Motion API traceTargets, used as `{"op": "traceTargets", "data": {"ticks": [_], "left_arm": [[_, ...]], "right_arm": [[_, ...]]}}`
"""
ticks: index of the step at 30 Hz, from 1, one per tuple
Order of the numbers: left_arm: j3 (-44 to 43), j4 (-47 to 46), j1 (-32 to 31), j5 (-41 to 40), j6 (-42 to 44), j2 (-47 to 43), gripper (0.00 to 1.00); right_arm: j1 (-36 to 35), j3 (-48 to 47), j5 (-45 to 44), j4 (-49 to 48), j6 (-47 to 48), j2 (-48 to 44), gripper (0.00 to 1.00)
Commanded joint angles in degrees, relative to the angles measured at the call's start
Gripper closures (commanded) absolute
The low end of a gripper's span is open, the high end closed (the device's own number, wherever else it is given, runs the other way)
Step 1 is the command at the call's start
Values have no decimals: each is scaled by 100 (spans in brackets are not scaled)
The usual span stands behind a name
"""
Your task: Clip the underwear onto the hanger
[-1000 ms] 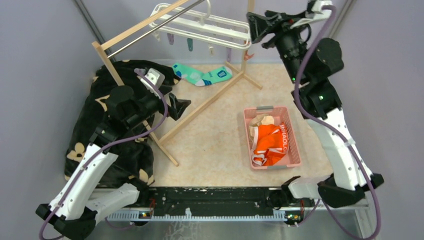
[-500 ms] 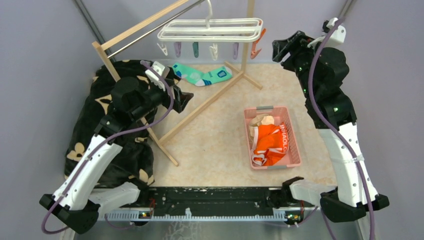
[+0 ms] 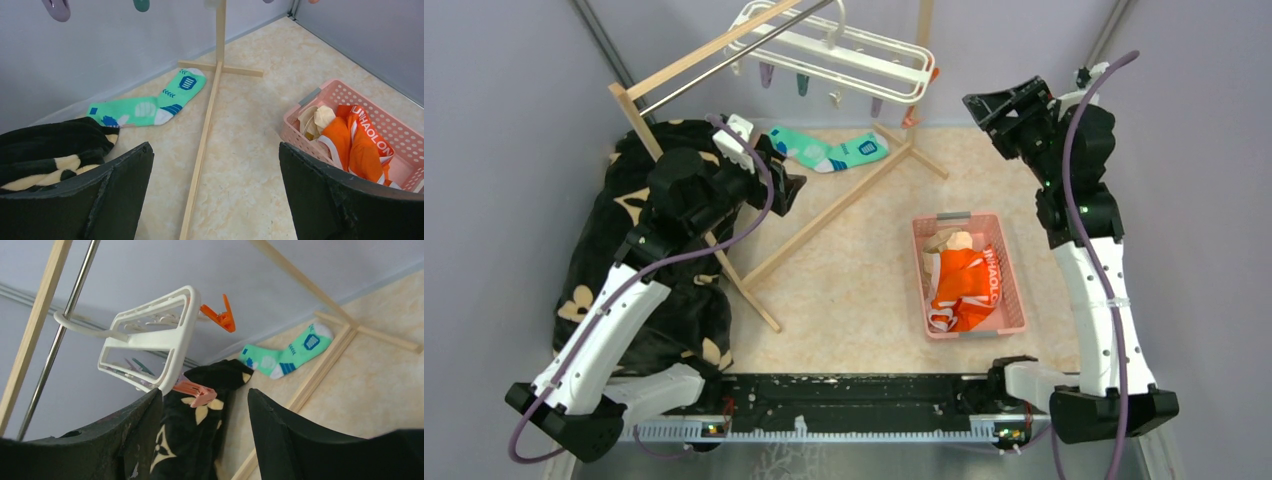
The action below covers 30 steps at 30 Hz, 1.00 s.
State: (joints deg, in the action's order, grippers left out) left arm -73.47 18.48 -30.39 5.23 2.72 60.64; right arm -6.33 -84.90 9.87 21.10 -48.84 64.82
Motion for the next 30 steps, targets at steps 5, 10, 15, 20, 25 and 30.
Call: {"op": "traceTargets", "data": {"ticks": [5,10,15,20,25,30], "left_arm": [[-177,48,7,-150,168,-83,0],[-192,85,6,-143,195,-96,0],[-205,81,7,-90,162,-70,0],[-172,83,7,-86,150,-95,0],[-156,120,6,-133,182,-122,0],[-189,138,4,-163,222,-108,0]], "right_arm": [[408,642,1402,-1826,-1892,-116,36],[420,750,1604,-2371,-2184,-37,36],[409,443,1807,-2630,-2346,359,36],[415,-25,1948,-2775,-2385,919,37],[409,-368,2112,-2947,-2503,1330,37],[385,-387,2219,-3168,-2735,1505,41]]}}
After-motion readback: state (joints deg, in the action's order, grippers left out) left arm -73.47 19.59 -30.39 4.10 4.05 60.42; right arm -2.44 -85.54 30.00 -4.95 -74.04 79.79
